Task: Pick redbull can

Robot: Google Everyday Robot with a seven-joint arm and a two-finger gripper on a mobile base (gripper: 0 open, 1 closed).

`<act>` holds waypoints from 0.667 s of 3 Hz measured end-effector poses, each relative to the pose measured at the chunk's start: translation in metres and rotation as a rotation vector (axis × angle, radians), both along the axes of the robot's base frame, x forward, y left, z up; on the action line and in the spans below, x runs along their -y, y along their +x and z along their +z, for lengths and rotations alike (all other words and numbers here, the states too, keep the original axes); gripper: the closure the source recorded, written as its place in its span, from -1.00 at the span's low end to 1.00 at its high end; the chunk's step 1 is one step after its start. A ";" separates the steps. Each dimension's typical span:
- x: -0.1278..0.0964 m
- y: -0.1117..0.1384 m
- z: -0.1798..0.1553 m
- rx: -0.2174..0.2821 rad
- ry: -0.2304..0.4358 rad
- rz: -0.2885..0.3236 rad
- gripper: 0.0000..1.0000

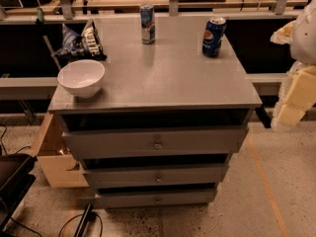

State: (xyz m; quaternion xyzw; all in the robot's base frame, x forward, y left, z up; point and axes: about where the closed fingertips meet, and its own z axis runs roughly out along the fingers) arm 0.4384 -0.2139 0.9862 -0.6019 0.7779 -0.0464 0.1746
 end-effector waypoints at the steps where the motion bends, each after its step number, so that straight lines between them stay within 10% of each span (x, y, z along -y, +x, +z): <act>1: 0.000 0.000 0.000 0.000 0.000 0.000 -1.00; 2: -0.006 0.014 0.003 0.057 0.026 0.014 -1.00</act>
Offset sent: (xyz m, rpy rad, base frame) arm 0.0446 0.0163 0.0040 0.0822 -0.1605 0.0424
